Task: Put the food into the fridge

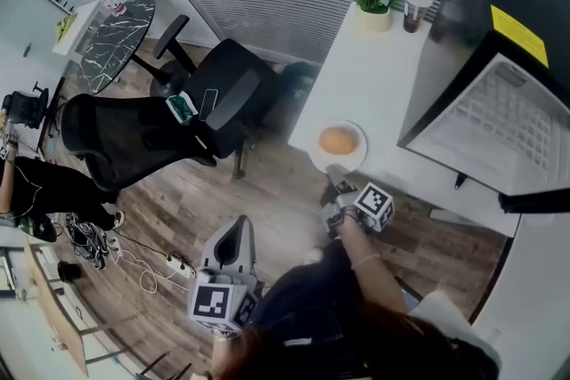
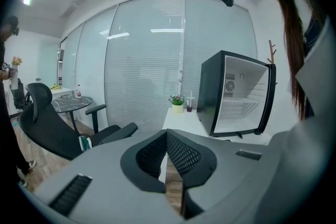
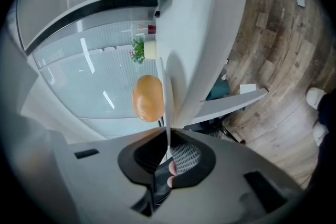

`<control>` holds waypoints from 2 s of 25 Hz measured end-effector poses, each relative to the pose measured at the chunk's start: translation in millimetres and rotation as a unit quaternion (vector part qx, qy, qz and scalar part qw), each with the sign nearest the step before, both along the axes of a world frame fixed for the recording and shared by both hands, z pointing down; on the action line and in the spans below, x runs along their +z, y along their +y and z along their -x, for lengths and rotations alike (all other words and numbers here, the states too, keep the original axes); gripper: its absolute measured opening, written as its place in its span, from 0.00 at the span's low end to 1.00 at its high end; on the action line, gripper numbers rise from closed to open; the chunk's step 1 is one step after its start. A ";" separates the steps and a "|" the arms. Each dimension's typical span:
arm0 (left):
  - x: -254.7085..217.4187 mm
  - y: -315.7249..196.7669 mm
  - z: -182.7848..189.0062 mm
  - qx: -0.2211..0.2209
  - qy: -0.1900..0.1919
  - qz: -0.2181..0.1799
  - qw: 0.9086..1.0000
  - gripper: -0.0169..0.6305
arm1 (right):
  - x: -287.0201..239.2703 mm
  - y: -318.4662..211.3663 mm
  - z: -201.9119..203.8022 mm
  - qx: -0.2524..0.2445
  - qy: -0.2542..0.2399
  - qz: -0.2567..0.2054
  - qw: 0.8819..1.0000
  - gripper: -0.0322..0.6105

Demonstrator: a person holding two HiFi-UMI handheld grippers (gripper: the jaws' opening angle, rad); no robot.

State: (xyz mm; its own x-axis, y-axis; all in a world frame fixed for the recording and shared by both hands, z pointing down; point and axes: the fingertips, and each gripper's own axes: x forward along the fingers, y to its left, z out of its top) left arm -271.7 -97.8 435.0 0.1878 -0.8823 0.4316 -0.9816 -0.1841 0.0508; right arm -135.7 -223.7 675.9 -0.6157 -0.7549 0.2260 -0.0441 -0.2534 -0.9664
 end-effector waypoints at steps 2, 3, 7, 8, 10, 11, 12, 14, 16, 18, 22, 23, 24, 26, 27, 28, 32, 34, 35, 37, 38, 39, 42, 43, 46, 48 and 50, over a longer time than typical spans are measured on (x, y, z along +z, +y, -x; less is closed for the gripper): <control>-0.7 2.2 -0.2 0.004 0.000 -0.002 1.000 0.03 | -3.6 2.9 -0.2 0.001 -0.006 -0.006 1.000 0.07; -0.9 3.4 -0.4 0.006 0.000 -0.004 1.000 0.03 | -6.1 4.6 -0.3 0.001 -0.008 -0.010 1.000 0.07; -2.3 8.5 -3.2 0.022 0.003 -0.009 1.000 0.03 | -17.2 14.0 -1.9 0.000 -0.007 -0.026 1.000 0.07; -2.9 9.5 -4.3 0.026 0.005 -0.010 1.000 0.03 | -21.0 16.8 -2.1 -0.002 -0.004 -0.030 1.000 0.07; -4.0 10.4 -6.7 0.037 0.011 -0.013 0.999 0.03 | -28.7 21.7 -2.6 -0.005 0.002 -0.037 0.999 0.07; -4.8 10.6 -8.1 0.042 0.013 -0.015 0.999 0.03 | -32.0 24.1 -2.9 -0.006 0.004 -0.039 0.999 0.07; -5.9 11.0 -9.4 0.049 0.015 -0.018 0.999 0.03 | -35.6 26.7 -3.0 -0.007 0.006 -0.042 0.999 0.07; -8.1 13.4 -11.5 0.061 0.018 -0.024 0.998 0.03 | -44.9 33.0 -2.5 -0.009 0.008 -0.050 0.999 0.07; -11.0 16.1 -13.2 0.074 0.021 -0.029 0.997 0.03 | -54.6 39.7 -1.4 -0.011 0.012 -0.060 0.998 0.07; -12.6 18.2 -13.8 0.086 0.025 -0.033 0.995 0.03 | -63.3 44.9 -0.6 -0.008 0.012 -0.068 0.998 0.07; -7.8 25.1 -10.9 0.109 0.028 -0.046 0.993 0.03 | -76.6 55.4 -2.8 -0.002 0.022 -0.077 0.997 0.07; -9.0 26.6 -10.5 0.114 0.029 -0.048 0.992 0.03 | -79.5 58.2 -3.3 -0.001 0.026 -0.080 0.996 0.07; -10.1 28.2 -9.6 0.117 0.031 -0.050 0.991 0.03 | -82.3 60.8 -3.7 0.002 0.029 -0.083 0.996 0.07; -13.2 30.9 -6.9 0.120 0.037 -0.049 0.991 0.03 | -87.4 65.0 -4.8 0.010 0.030 -0.089 0.996 0.07; -14.4 32.7 -5.8 0.123 0.043 -0.050 0.990 0.03 | -89.7 67.1 -5.8 0.015 0.030 -0.092 0.995 0.07; -14.7 34.9 -4.4 0.128 0.048 -0.054 0.989 0.03 | -91.7 69.7 -6.7 0.019 0.030 -0.092 0.995 0.07; -11.9 41.6 5.5 0.141 0.048 -0.062 0.987 0.03 | -100.3 80.2 -9.4 0.032 0.032 -0.088 0.995 0.07; -14.2 42.4 6.8 0.146 0.049 -0.065 0.986 0.03 | -106.1 84.2 -10.8 0.033 0.036 -0.089 0.995 0.07; -14.9 42.5 6.0 0.150 0.050 -0.066 0.985 0.03 | -108.9 85.7 -12.2 0.033 0.037 -0.091 0.995 0.07; -15.8 42.9 1.8 0.156 0.053 -0.065 0.984 0.03 | -113.5 88.3 -16.8 0.034 0.040 -0.095 0.994 0.07; -16.5 43.1 -1.1 0.159 0.054 -0.064 0.984 0.03 | -115.5 89.4 -19.4 0.035 0.041 -0.097 0.994 0.07; -17.5 43.1 -4.4 0.162 0.054 -0.064 0.983 0.03 | -117.5 90.5 -21.6 0.035 0.041 -0.099 0.994 0.07; -19.0 41.4 -13.2 0.172 0.049 -0.067 0.982 0.03 | -123.5 92.9 -26.5 0.034 0.040 -0.104 0.993 0.07; -19.4 41.1 -16.5 0.173 0.049 -0.064 0.982 0.03 | -124.9 93.6 -28.2 0.032 0.040 -0.105 0.993 0.07; -19.6 40.4 -29.9 0.173 0.051 -0.054 0.982 0.03 | -127.1 97.8 -35.9 0.026 0.039 -0.106 0.993 0.07; -21.2 38.4 -43.2 0.176 0.060 -0.064 0.981 0.03 | -129.2 102.1 -42.7 0.018 0.038 -0.105 0.994 0.07; -23.2 36.3 -58.5 0.178 0.066 -0.075 0.979 0.03 | -132.8 105.9 -49.9 0.009 0.037 -0.106 0.994 0.07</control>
